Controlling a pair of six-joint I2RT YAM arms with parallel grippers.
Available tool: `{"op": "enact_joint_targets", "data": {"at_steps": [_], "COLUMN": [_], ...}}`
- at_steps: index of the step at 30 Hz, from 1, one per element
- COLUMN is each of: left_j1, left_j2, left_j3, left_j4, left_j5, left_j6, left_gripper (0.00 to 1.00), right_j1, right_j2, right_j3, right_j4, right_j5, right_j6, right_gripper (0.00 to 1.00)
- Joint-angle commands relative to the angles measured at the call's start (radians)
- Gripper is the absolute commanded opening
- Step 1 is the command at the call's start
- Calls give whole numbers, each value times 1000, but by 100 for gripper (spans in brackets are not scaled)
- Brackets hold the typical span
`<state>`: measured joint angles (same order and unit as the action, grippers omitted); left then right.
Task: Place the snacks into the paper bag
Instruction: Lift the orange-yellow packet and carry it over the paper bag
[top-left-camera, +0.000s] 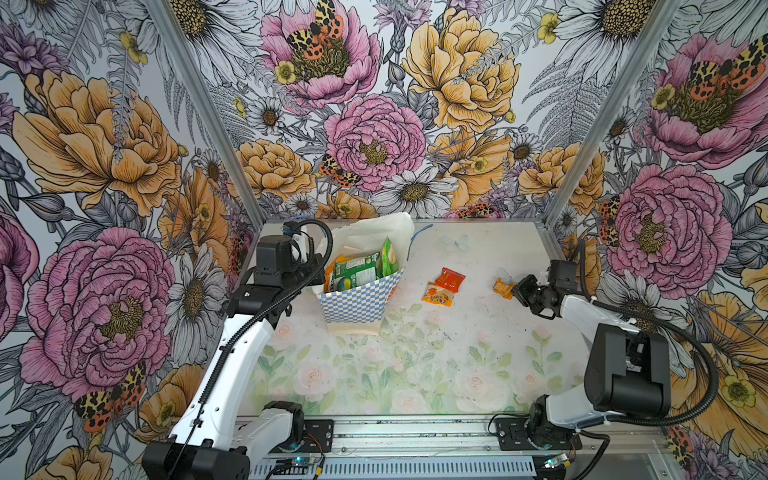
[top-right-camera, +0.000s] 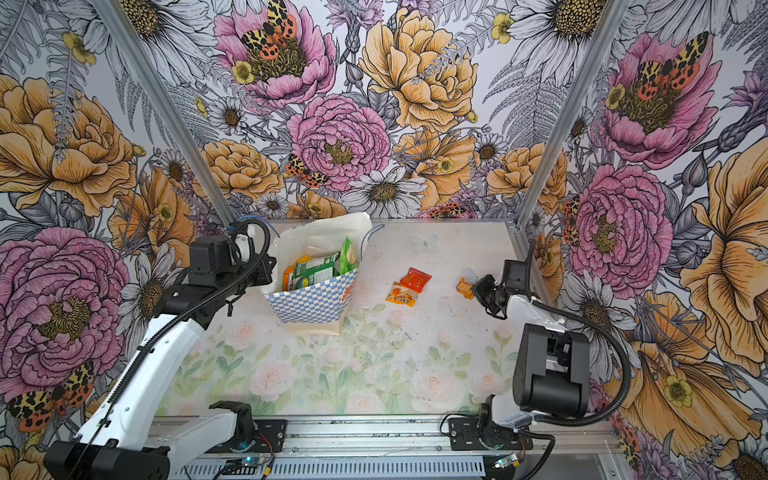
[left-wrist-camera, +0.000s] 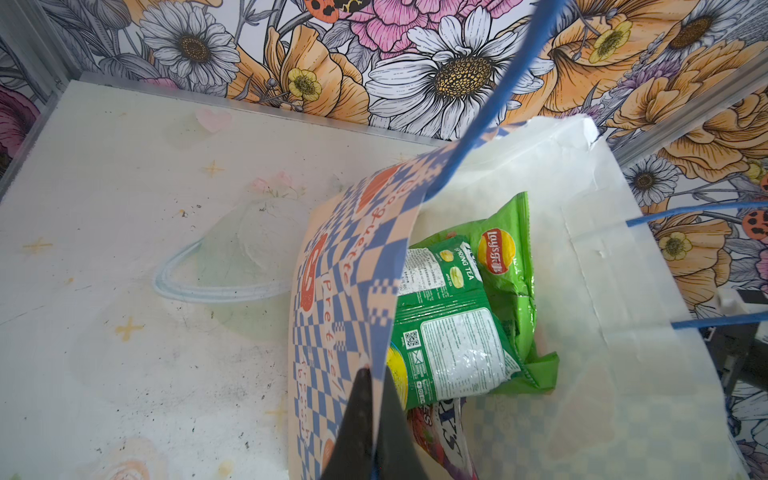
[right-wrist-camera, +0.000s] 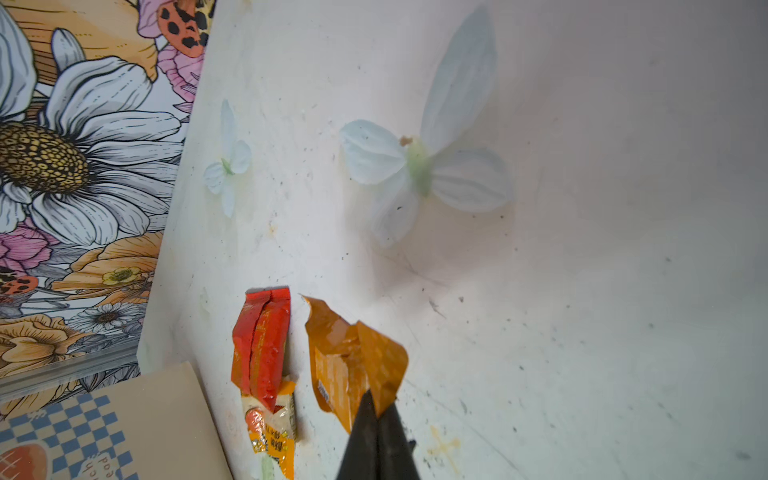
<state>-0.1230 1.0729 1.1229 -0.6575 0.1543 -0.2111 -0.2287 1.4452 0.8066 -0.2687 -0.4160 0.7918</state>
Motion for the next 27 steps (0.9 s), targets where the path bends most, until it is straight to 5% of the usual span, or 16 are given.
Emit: {"op": "enact_joint_targets", "data": {"at_steps": [1,12,27], "left_j1": [2,0,-2], "left_j2": [-31,-30,-30], "left_j3": [12,11,11], "left_j4": [82,82,81], "left_j5": [20,18,23], "left_j6": [-6,-7,-7], "left_gripper": [0,0,0], "right_j1": [19,145,448], "right_j2": [-96,-305,-286], "right_j3": [-4,233,577], "right_j4": [-64,-290,-412], "right_j5": [7,71,250], "right_j6": [-31,-62,-86], "right_gripper": [0,0,0]}}
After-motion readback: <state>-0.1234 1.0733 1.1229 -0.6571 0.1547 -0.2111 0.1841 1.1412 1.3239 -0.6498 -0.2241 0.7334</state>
